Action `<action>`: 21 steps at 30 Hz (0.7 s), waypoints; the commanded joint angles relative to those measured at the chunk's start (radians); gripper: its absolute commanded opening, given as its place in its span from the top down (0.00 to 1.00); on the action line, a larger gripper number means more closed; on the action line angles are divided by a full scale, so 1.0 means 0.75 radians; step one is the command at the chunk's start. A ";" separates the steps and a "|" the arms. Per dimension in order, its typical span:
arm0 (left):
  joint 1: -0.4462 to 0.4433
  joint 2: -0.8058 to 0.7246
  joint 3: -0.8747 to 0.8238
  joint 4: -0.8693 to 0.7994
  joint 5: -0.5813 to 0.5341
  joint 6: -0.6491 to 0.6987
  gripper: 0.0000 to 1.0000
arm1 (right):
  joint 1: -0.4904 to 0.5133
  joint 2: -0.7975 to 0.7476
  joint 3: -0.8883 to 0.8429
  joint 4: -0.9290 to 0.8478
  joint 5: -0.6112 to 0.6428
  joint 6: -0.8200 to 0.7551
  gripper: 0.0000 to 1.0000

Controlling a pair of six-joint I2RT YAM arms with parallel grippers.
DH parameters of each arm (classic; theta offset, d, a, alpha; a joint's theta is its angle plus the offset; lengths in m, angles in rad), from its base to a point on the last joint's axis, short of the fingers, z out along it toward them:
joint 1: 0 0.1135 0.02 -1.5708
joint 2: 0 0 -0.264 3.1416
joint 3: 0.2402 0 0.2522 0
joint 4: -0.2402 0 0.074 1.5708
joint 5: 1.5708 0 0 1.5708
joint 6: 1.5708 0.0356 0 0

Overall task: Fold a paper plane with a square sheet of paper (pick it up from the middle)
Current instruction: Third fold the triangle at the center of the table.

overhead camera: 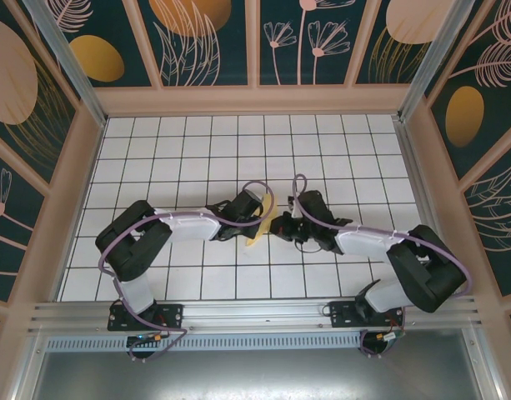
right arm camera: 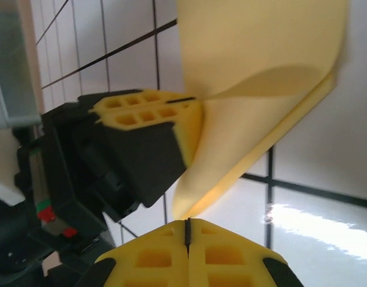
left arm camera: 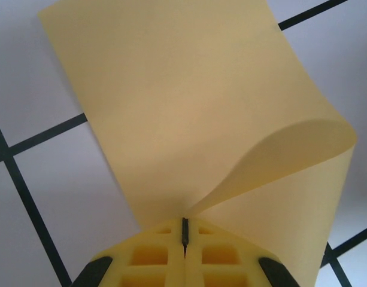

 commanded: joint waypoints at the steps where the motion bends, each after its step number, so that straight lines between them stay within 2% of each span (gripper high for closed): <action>1: 0.004 -0.037 -0.051 0.004 0.064 -0.048 1.00 | 0.047 0.042 -0.026 0.243 -0.002 0.151 1.00; 3: 0.003 -0.026 -0.041 -0.005 0.058 -0.053 1.00 | 0.080 0.086 -0.045 0.324 -0.022 0.209 1.00; 6: 0.003 -0.022 -0.039 -0.001 0.068 -0.056 1.00 | 0.141 0.122 -0.086 0.411 0.035 0.304 1.00; 9: 0.004 -0.020 -0.035 0.000 0.090 -0.063 1.00 | 0.166 0.142 -0.072 0.334 0.068 0.333 1.00; 13: 0.005 -0.005 -0.028 -0.001 0.127 -0.088 1.00 | 0.187 0.056 -0.115 0.315 0.147 0.356 1.00; 21: 0.005 0.022 -0.008 -0.001 0.181 -0.120 1.00 | 0.196 0.154 -0.089 0.369 0.066 0.381 1.00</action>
